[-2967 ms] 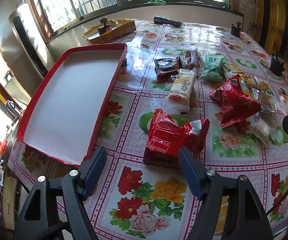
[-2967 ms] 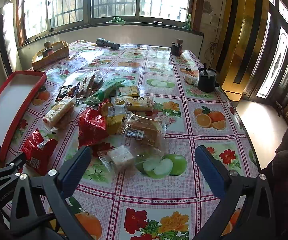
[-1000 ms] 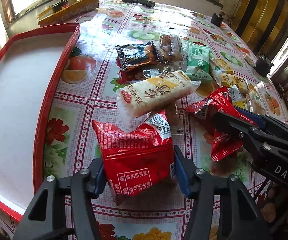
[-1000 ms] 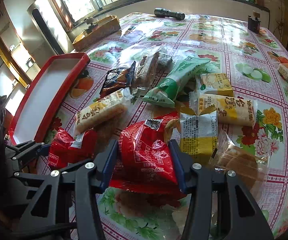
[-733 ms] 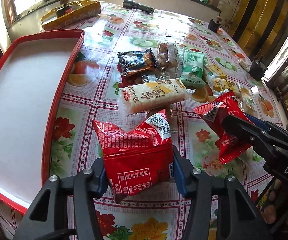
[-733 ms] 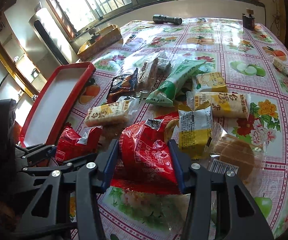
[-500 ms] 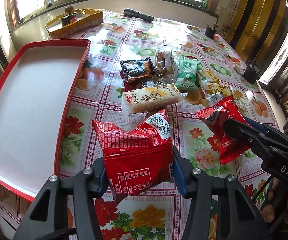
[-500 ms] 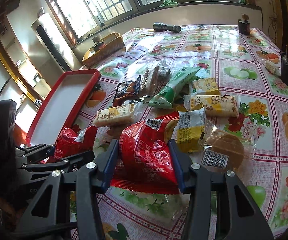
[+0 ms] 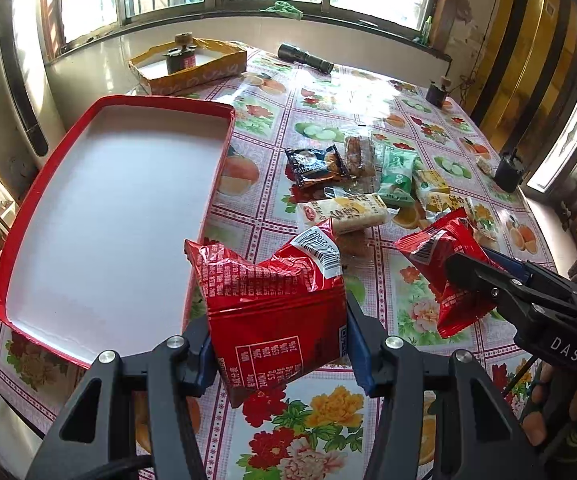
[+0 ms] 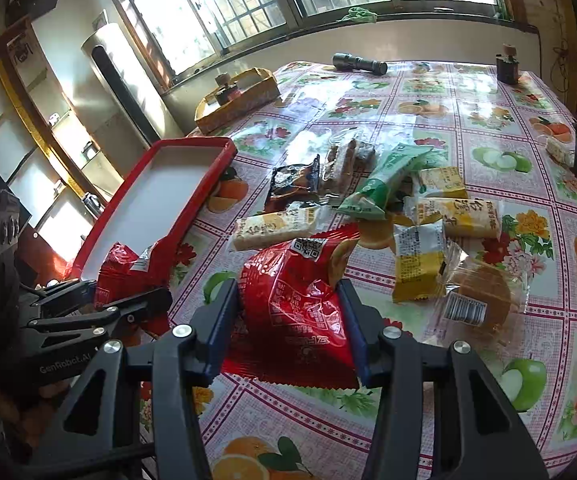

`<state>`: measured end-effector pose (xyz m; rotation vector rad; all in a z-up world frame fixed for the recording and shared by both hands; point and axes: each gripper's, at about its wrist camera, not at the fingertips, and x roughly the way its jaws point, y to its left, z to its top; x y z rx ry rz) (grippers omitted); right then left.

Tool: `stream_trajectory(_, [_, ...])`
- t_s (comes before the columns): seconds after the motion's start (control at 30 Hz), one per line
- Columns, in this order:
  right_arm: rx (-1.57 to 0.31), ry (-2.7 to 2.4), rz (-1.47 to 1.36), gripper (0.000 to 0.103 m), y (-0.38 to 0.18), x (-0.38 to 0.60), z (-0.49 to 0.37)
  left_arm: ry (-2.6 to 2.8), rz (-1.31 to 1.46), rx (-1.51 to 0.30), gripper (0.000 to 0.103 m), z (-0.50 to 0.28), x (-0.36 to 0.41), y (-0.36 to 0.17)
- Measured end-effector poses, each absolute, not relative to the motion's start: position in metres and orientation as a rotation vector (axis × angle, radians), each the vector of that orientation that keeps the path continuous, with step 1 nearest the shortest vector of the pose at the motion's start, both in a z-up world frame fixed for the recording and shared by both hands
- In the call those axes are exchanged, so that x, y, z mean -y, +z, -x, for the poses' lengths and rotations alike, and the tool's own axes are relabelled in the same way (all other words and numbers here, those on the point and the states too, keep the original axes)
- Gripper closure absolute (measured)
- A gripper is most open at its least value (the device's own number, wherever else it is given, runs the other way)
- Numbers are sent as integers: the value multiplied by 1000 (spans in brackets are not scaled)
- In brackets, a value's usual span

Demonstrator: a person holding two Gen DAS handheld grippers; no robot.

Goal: Organize snacks
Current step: 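Carry both red bags over the red-rimmed white tray with both grippers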

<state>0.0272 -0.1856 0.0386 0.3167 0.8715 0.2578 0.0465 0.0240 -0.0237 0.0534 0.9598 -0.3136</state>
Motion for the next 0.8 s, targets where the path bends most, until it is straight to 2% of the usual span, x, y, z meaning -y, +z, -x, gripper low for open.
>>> stream_trajectory(0.37, [-859, 312, -289, 52, 48, 158, -35, -266, -19, -911, 50, -46, -53, -10])
stream_trajectory(0.8, [-844, 474, -306, 52, 54, 95, -68, -89, 28, -857, 50, -57, -126, 2])
